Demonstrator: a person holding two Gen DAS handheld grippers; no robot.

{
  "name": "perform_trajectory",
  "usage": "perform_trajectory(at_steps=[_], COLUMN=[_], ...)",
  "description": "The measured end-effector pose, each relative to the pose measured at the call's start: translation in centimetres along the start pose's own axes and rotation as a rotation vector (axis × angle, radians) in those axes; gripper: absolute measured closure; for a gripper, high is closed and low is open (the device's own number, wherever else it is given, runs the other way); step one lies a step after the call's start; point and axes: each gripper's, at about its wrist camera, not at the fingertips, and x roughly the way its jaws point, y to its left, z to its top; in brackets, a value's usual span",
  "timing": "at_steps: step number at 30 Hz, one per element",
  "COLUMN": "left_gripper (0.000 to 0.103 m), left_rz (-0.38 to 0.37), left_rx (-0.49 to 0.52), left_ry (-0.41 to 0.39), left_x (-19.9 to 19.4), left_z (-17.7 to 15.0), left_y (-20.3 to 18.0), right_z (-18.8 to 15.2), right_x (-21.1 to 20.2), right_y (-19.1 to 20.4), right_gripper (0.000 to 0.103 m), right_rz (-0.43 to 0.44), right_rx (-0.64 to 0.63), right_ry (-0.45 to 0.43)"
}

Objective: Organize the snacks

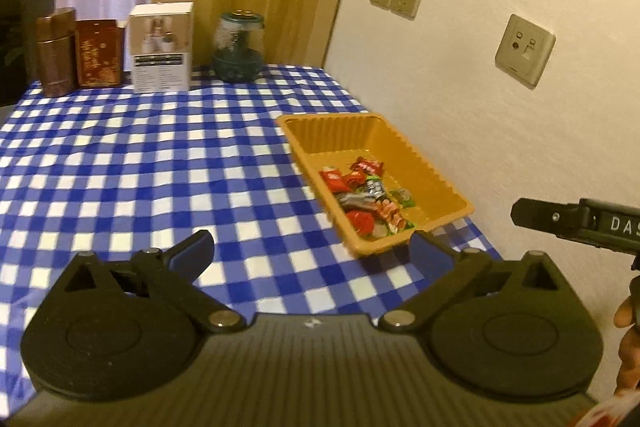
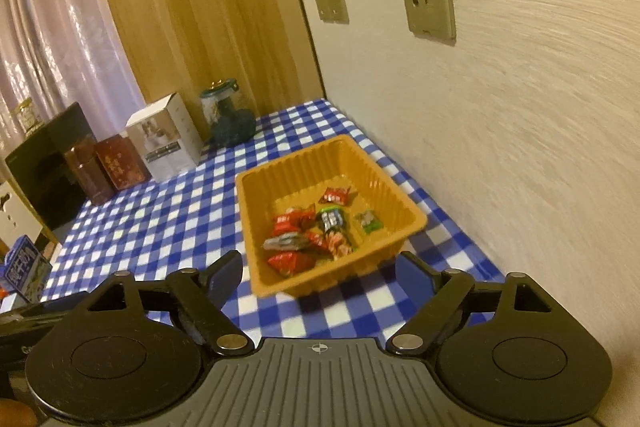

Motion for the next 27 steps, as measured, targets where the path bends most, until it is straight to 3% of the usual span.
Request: perform_trajectory(at_steps=[9, 27], left_gripper=[0.000, 0.000], left_rz=[0.048, 0.095], left_rx=[-0.038, -0.050], left_ry=[0.007, -0.008], left_x=[-4.4, -10.9], left_z=[-1.7, -3.1], left_y=[1.6, 0.9], right_z=[-2.9, -5.2], right_x=[-2.3, -7.9], right_y=[1.1, 5.2], right_gripper=[0.017, 0.017], right_rz=[-0.012, -0.018], right_rx=[-0.010, -0.112], right_ry=[0.034, 0.032])
